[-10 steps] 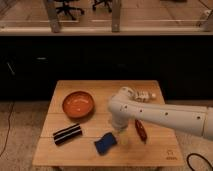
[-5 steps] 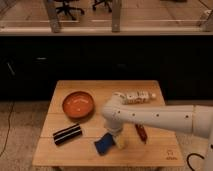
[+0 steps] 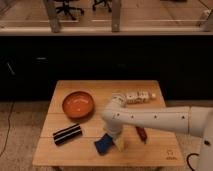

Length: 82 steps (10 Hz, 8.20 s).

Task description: Place the white sponge in the ceramic bowl

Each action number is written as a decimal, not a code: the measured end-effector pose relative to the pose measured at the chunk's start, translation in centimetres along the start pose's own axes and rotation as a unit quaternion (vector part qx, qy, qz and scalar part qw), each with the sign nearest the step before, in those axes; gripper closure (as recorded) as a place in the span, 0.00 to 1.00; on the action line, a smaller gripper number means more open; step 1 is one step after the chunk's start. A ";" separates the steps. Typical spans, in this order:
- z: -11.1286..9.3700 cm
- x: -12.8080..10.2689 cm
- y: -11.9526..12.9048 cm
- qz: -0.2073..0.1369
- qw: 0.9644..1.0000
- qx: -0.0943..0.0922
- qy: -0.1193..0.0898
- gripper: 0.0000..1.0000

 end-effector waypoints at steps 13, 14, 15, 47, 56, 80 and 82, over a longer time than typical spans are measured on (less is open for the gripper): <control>2.2 0.0 -0.3 0.002 1.000 -0.003 -0.003 0.21; 2.2 0.0 -0.3 0.002 1.000 -0.004 -0.004 0.22; 2.2 0.0 -0.3 0.002 1.000 -0.004 -0.004 0.28; -6.0 1.5 -13.6 -0.037 0.998 0.055 0.009 1.00; -8.7 1.1 -19.3 -0.063 0.996 0.062 0.023 1.00; -10.9 0.9 -25.5 -0.107 0.991 0.068 0.050 1.00; -11.0 1.0 -25.7 -0.111 0.990 0.069 0.052 1.00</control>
